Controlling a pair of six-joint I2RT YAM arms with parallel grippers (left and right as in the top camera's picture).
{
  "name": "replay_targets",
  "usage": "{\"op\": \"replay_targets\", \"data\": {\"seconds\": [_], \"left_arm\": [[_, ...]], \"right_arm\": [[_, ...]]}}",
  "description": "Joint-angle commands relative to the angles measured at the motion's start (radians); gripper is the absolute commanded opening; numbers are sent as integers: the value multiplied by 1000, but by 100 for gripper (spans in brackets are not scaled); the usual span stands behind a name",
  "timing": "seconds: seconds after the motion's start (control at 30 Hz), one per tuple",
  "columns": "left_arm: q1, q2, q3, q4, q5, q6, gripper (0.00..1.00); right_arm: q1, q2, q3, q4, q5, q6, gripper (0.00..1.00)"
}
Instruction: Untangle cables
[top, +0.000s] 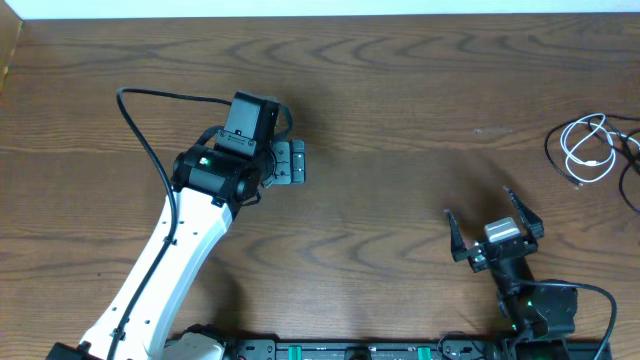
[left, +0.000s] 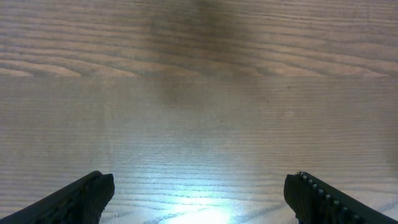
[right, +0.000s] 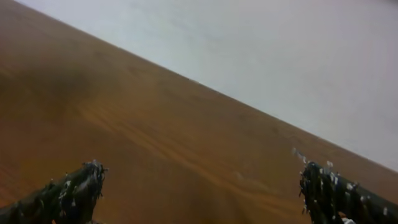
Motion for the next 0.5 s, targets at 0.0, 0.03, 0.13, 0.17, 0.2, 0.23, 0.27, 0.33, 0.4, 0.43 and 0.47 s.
{"op": "replay_targets", "data": {"seconds": [0.0,0.03,0.13,0.17,0.2,0.23,0.27,0.33,0.4,0.43,0.47], "left_arm": [[4,6,17,-3,-6,-2,93],[4,5,17,-3,-6,-2,93],[4,6,17,-3,-6,-2,93],[4,5,17,-3,-6,-2,93],[4,6,17,-3,-6,-2,93],[4,6,17,-3,-6,-2,93],[4,6,17,-3,-6,-2,93],[4,6,17,-3,-6,-2,93],[4,6,17,-3,-6,-2,93],[4,6,17,-3,-6,-2,93],[4,6,17,-3,-6,-2,93]], "right_arm": [[2,-7,-2,-8,41,44,99],[0,-7,-2,-8,40,45,99],[0,-7,-2,-8,41,69,99],[0,-7,-2,-8,41,71,99],[0,-7,-2,-8,40,71,99],[0,-7,-2,-7,40,71,99],[0,-7,-2,-7,40,71,99],[0,-7,-2,-7,40,70,99],[0,-7,-2,-7,40,70,99],[0,-7,-2,-8,40,70,99],[0,-6,-2,-8,40,71,99]]}}
